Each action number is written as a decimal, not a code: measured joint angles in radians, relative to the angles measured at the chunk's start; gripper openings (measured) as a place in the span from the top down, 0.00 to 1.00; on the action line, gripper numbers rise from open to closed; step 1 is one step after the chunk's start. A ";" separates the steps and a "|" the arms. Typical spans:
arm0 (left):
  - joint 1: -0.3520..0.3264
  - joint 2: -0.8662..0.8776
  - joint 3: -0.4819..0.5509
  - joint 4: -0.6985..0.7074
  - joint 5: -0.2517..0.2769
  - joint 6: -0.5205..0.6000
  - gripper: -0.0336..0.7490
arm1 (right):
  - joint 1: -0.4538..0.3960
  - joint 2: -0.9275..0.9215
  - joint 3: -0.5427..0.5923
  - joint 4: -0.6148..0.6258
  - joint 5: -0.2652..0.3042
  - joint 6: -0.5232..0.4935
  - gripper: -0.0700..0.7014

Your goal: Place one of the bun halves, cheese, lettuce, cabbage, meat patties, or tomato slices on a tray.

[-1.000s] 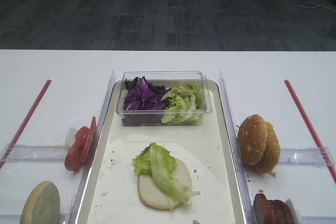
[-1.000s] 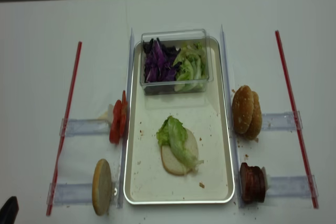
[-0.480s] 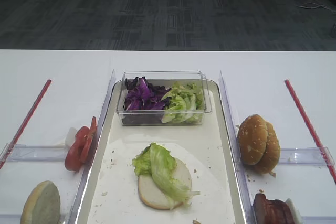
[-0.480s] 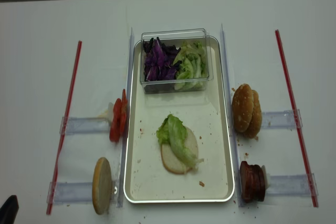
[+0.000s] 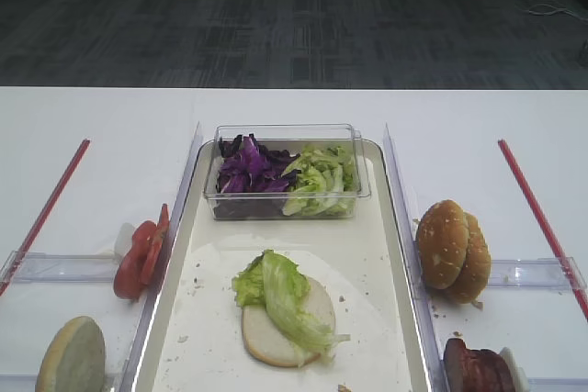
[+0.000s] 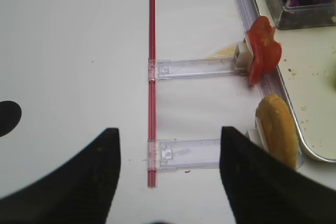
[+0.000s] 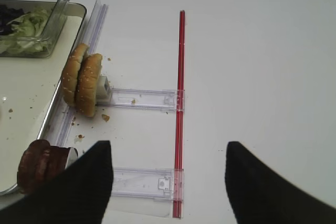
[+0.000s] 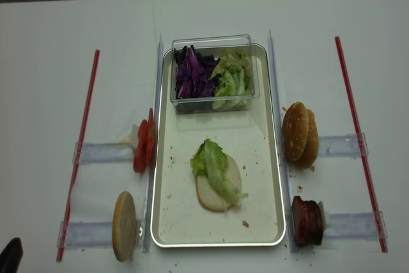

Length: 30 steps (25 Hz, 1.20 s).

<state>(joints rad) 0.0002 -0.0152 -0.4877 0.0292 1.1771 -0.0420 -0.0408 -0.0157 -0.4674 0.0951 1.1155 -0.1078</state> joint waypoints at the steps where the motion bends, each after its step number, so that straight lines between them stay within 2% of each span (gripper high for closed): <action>1: 0.000 0.000 0.000 0.000 0.000 0.000 0.42 | 0.000 0.000 0.000 0.000 0.000 0.000 0.30; 30: 0.000 0.000 0.000 0.000 0.000 0.000 0.42 | 0.000 0.000 0.000 0.000 0.000 0.000 0.30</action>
<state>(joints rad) 0.0002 -0.0152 -0.4877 0.0292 1.1771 -0.0420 -0.0408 -0.0157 -0.4674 0.0951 1.1155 -0.1078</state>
